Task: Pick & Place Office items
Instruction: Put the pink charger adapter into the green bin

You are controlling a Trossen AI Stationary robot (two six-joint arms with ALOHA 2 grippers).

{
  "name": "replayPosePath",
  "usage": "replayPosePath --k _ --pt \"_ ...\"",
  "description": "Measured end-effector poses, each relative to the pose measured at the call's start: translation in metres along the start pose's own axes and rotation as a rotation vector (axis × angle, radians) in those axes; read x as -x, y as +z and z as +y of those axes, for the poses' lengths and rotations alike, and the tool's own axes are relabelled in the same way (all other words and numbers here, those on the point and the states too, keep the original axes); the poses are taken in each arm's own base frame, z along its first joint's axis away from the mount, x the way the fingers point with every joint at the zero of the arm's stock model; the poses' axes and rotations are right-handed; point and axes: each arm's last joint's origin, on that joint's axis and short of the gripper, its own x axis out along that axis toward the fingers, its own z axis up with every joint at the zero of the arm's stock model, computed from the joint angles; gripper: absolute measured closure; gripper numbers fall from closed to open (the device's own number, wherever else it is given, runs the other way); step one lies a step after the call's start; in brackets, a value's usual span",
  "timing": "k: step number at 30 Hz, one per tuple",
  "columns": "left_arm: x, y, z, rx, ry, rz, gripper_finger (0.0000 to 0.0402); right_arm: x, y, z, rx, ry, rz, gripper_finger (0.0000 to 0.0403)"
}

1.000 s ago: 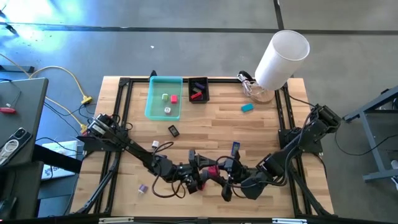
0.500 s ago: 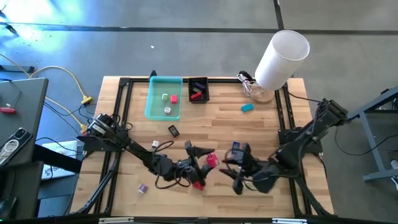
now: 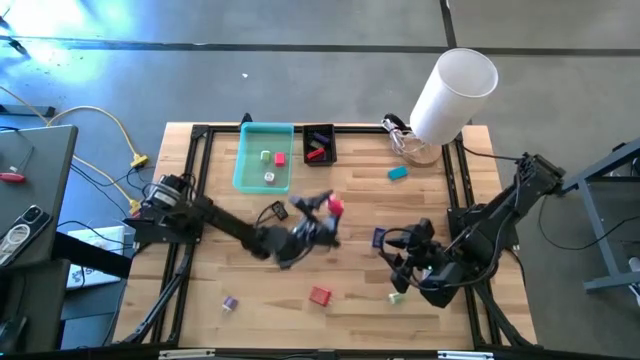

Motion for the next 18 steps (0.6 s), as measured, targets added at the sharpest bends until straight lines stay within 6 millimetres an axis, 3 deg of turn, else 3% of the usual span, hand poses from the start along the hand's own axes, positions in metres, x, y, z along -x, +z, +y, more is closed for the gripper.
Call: replayPosePath --k 6,11,18 --pt "-0.046 -0.036 -0.007 0.060 -0.122 0.060 0.0140 0.000 -0.006 0.002 0.009 -0.029 -0.049 0.0245" --pt "-0.077 -0.061 -0.002 0.103 -0.190 0.116 0.0140 -0.005 -0.009 0.004 0.025 -0.045 -0.052 0.0245" --pt "-0.095 -0.082 0.021 0.105 -0.273 0.253 0.0140 -0.015 -0.016 0.009 0.078 -0.077 -0.047 0.0245"
